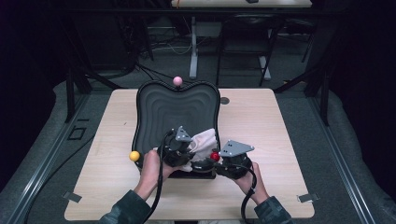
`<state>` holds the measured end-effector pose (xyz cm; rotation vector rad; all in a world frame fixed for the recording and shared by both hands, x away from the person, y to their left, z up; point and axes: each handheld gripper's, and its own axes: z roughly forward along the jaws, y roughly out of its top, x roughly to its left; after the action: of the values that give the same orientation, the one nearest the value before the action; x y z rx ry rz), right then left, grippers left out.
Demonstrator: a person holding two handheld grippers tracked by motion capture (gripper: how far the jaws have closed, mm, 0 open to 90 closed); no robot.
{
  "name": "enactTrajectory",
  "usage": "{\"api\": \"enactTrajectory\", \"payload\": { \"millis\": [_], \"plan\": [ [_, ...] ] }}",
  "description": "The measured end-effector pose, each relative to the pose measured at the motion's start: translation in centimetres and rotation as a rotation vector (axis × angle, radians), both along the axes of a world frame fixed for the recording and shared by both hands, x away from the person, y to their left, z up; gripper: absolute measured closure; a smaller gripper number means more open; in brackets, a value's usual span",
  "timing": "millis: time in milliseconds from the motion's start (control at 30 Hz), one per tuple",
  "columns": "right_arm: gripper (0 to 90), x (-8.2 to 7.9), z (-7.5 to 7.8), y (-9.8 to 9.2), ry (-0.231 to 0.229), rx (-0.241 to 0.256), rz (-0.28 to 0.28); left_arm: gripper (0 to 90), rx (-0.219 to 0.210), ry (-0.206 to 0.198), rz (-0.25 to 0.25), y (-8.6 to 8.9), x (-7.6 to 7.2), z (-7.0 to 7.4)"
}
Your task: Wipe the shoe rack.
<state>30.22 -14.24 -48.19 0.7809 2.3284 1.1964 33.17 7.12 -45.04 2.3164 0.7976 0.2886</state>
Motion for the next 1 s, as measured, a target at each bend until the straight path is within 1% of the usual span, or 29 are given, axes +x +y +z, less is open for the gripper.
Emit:
{"api": "enactTrajectory", "payload": {
  "millis": [167, 300, 400, 433, 467, 567, 600, 633, 667, 700, 733, 800, 933, 1000],
  "plan": [
    [60.4, -0.1, -0.1, 0.0, -0.003, 0.005, -0.006, 82.0, -0.011, -0.007, -0.001, 0.0, 0.0, 0.5],
    [60.4, -0.1, -0.1, 0.0, -0.004, 0.008, -0.006, 82.7, -0.004, -0.013, -0.007, -0.3, -0.1, 1.1],
    [60.4, -0.1, -0.1, 0.0, -0.003, 0.010, -0.007, 83.0, -0.010, -0.015, -0.011, -0.6, -0.3, 1.6],
    [60.4, -0.2, 0.0, 0.0, -0.005, -0.005, -0.022, 83.1, -0.006, -0.016, -0.013, -0.7, -0.3, 1.8],
    [60.4, -0.1, 0.0, -0.1, 0.001, 0.004, -0.009, 83.1, -0.009, -0.017, -0.017, -0.8, -0.3, 2.0],
    [59.7, -0.2, -0.1, 0.0, -0.005, 0.013, -0.015, 83.2, -0.010, -0.024, -0.025, -1.0, -0.5, 2.4],
    [58.3, -0.3, -0.1, 0.0, -0.007, 0.013, -0.015, 83.2, -0.014, -0.024, -0.029, -1.1, -0.5, 2.6],
    [54.1, -0.4, 0.0, -0.1, -0.013, 0.002, -0.024, 83.2, -0.012, -0.025, -0.033, -1.1, -0.5, 2.7],
    [50.2, -0.6, 0.1, -0.2, -0.017, 0.001, -0.035, 83.2, -0.014, -0.027, -0.036, -1.2, -0.6, 2.9],
    [48.1, -0.7, 0.1, -0.5, -0.015, 0.000, -0.049, 83.2, -0.017, -0.029, -0.037, -1.3, -0.6, 3.0],
    [44.4, -0.8, 0.1, -0.8, 0.001, 0.007, -0.051, 83.2, -0.017, -0.028, -0.042, -1.3, -0.6, 3.1],
    [39.2, -1.0, 0.1, -1.7, 0.016, 0.032, -0.068, 83.2, -0.025, -0.029, -0.047, -1.4, -0.7, 3.4],
    [29.4, -1.4, -0.3, -3.1, 0.040, 0.042, -0.104, 83.2, -0.026, -0.031, -0.068, -2.0, -0.8, 4.0],
    [26.0, -1.7, -0.4, -3.8, 0.056, 0.035, -0.122, 83.2, -0.025, -0.037, -0.081, -2.6, -0.8, 4.3]
  ]
}}
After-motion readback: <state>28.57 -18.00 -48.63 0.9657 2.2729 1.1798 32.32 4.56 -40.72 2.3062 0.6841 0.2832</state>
